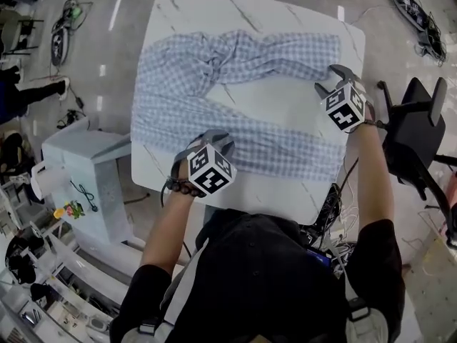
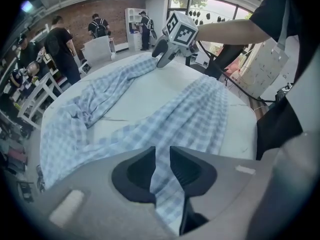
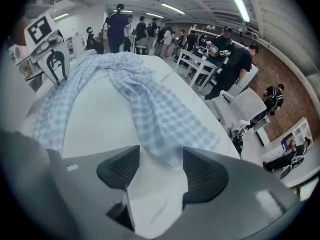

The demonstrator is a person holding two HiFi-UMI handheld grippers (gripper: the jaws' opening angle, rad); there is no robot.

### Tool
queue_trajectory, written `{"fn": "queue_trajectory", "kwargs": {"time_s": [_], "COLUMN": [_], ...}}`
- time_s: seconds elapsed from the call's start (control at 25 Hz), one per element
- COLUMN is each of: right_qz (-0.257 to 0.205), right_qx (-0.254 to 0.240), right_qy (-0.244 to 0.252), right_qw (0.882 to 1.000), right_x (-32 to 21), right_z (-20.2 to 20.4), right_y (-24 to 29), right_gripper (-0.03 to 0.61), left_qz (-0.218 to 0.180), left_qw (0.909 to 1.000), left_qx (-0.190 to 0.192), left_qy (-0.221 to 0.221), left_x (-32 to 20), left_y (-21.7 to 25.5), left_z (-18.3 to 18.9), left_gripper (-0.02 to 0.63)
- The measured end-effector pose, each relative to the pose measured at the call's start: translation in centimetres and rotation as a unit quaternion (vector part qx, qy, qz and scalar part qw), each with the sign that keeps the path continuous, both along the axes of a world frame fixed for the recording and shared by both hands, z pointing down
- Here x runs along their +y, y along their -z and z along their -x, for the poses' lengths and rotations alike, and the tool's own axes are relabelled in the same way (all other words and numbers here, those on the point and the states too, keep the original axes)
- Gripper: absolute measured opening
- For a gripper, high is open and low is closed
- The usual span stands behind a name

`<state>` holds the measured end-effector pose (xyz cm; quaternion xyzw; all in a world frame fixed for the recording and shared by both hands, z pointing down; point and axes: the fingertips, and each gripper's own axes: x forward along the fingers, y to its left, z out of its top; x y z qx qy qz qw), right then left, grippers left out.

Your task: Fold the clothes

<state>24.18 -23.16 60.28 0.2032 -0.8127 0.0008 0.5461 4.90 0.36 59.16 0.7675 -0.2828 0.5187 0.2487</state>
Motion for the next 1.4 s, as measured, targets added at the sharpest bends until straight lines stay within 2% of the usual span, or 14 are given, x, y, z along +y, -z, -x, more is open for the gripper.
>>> {"fn": "queue_trajectory", "kwargs": {"time_s": [0.16, 0.28, 0.4, 0.48, 0.72, 1.4], "right_qz": [0.015, 0.047, 0.071, 0.054, 0.013, -0.003], "right_qx": [0.02, 0.019, 0.003, 0.014, 0.028, 0.061], "right_qy": [-0.006, -0.012, -0.012, -0.003, -0.008, -0.062], "right_qw": [1.0, 0.999, 0.997, 0.998, 0.999, 0.996], "right_x": [-0.5, 0.1, 0.7, 0.8, 0.7, 1.9], "right_z": [1.0, 1.1, 1.5, 1.3, -1.5, -14.0], "right_y": [-0.6, -0.8, -0.7, -1.0, -0.9, -0.9], "right_gripper": [0.212, 0.181, 0.074, 0.029, 0.025, 0.025], "left_qz": [0.004, 0.009, 0.01, 0.01, -0.002, -0.002], "left_qw": [0.9999, 0.9998, 0.9996, 0.9996, 0.9998, 0.9991], "left_qx": [0.01, 0.016, 0.021, 0.022, 0.016, 0.022], "left_qy": [-0.006, -0.011, -0.014, -0.014, -0.01, -0.038], "left_x": [-0.2, -0.4, -1.0, -1.2, -1.6, -2.6], "left_y": [-0.3, -0.8, -1.1, -1.2, -0.9, -0.4], "left_z": [1.6, 1.9, 1.8, 1.6, 0.4, -6.5], "left_gripper": [0.097, 0.097, 0.097, 0.097, 0.097, 0.097]}}
